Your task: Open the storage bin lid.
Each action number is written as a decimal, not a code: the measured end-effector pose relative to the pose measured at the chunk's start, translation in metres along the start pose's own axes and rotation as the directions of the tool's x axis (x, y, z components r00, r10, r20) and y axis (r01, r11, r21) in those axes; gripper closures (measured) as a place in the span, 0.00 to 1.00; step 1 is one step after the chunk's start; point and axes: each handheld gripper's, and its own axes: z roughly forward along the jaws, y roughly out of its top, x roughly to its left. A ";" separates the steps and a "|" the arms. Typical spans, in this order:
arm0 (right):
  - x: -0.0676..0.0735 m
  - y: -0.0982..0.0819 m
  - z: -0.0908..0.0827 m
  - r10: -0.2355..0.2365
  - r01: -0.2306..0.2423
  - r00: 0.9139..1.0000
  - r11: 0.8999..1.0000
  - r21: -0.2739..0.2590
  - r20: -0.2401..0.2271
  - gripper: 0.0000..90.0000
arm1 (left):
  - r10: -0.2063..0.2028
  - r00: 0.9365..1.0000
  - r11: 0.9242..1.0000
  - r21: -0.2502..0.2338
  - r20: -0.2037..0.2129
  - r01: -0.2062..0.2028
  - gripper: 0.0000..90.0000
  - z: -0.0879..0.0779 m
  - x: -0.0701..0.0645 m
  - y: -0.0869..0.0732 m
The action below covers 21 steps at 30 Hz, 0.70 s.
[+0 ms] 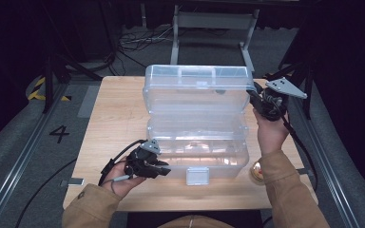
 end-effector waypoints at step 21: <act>-0.004 0.012 0.020 0.022 -0.023 0.999 0.998 0.065 0.025 0.88 | 0.013 1.000 0.999 -0.037 -0.007 -0.013 0.81 0.000 0.000 -0.003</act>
